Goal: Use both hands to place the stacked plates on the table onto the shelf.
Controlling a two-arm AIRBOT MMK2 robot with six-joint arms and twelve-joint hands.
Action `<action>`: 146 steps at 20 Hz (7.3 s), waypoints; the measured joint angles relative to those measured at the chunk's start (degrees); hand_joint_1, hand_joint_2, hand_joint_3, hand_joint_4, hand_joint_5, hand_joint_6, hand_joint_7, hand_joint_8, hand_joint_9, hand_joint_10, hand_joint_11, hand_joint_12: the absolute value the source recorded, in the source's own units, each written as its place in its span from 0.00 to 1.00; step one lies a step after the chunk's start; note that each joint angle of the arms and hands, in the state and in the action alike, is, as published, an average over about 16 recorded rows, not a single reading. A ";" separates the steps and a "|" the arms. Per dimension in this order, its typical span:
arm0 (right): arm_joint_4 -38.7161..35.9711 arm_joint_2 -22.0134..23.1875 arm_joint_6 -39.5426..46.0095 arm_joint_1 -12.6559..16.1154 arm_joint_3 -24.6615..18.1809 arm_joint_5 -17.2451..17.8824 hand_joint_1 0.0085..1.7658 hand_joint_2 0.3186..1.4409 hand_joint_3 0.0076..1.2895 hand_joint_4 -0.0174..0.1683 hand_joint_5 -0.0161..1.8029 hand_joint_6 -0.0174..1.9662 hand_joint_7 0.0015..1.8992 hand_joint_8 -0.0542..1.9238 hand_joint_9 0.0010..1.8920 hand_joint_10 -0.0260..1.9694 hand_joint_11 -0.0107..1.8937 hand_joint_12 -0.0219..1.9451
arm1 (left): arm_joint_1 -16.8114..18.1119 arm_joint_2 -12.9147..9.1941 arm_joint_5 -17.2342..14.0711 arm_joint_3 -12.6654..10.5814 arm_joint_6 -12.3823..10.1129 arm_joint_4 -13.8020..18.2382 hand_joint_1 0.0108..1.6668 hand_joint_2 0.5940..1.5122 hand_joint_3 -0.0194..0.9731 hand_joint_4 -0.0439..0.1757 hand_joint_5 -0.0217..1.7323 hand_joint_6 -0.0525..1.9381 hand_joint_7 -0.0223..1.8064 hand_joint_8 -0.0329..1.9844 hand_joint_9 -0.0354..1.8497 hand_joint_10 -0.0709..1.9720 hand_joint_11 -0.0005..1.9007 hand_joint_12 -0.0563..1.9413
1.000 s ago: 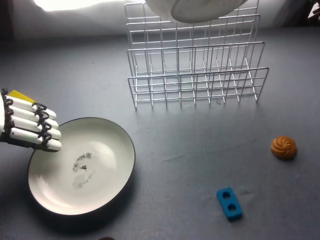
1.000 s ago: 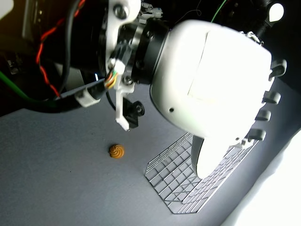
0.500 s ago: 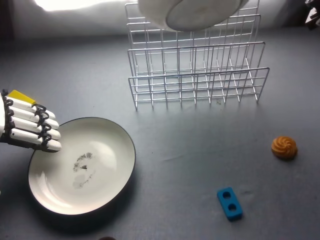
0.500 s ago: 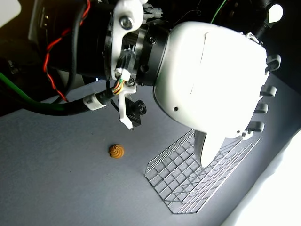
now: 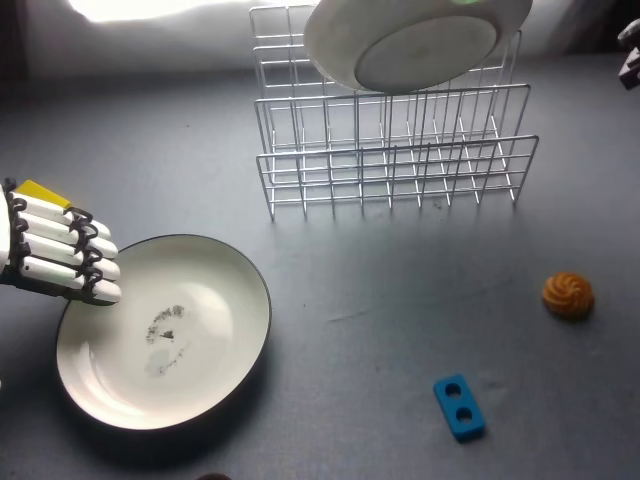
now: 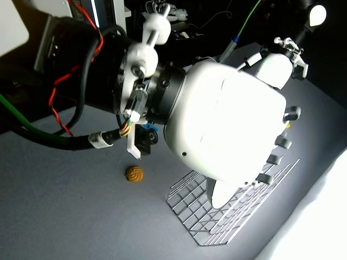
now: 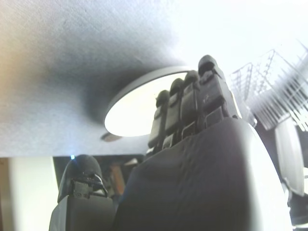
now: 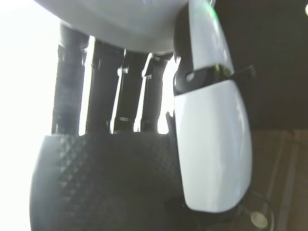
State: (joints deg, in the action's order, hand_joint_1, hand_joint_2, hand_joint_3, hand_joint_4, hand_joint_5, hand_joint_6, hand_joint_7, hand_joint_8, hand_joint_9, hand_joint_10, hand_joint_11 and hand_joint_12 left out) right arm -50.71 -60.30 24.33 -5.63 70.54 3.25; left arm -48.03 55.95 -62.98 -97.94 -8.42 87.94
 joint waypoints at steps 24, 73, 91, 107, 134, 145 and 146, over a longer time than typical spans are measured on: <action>0.58 -6.39 7.80 -5.11 10.06 -1.61 0.69 0.61 0.00 0.09 0.55 0.41 0.62 0.35 0.73 0.03 0.49 0.65 | 0.05 0.30 0.16 -0.71 0.15 -0.07 0.01 0.57 0.03 0.20 0.06 0.04 0.06 0.02 0.05 0.03 0.02 0.06; -4.56 -4.93 -21.40 2.38 1.77 9.60 0.55 0.58 0.00 0.09 0.07 0.02 0.06 0.04 0.06 0.02 0.01 0.16 | -6.79 1.06 2.28 -0.17 -2.72 -3.97 0.01 0.57 0.03 0.19 0.06 0.03 0.03 0.01 0.07 0.05 0.01 0.11; 42.30 -2.42 -90.68 -9.88 -19.45 12.53 0.63 0.54 0.00 0.11 0.02 0.02 0.01 0.04 0.01 0.02 0.02 0.00 | -14.94 2.55 1.67 -1.61 -9.78 -13.42 0.01 0.59 0.03 0.20 0.06 0.03 0.01 0.00 0.07 0.03 0.01 0.10; 58.93 -8.38 -113.10 -24.59 -22.72 20.19 0.67 0.57 0.01 0.11 0.02 0.02 0.01 0.04 0.01 0.02 0.02 0.03 | -6.73 3.07 0.47 -3.93 -8.09 -5.57 0.01 0.59 0.03 0.20 0.06 0.04 0.02 0.01 0.08 0.04 0.01 0.11; 61.37 -6.89 -114.59 -27.29 -22.71 22.05 0.69 0.56 0.00 0.11 0.02 0.02 0.01 0.04 0.01 0.02 0.01 0.11 | 1.80 1.76 0.29 -4.70 0.50 2.49 0.01 0.58 0.03 0.19 0.06 0.03 0.07 0.02 0.06 0.04 0.01 0.09; 61.29 -6.47 -114.31 -27.28 -22.72 21.97 0.68 0.56 0.00 0.11 0.02 0.02 0.01 0.04 0.01 0.02 0.01 0.10 | -2.91 1.85 1.26 -4.36 2.53 0.12 0.01 0.58 0.03 0.19 0.05 0.03 0.05 0.02 0.03 0.03 0.01 0.06; 61.28 -6.43 -114.31 -27.29 -22.73 21.96 0.68 0.56 0.00 0.11 0.02 0.02 0.01 0.04 0.01 0.02 0.01 0.10 | -3.54 1.87 1.53 -4.24 2.49 -0.25 0.01 0.58 0.03 0.19 0.05 0.03 0.05 0.01 0.03 0.02 0.01 0.06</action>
State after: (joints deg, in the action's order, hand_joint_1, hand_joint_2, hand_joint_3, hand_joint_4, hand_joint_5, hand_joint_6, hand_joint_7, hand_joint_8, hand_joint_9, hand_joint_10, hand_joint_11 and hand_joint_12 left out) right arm 10.57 -66.73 -89.98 -32.92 47.82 25.21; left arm -51.57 57.82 -61.45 -102.18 -5.92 87.69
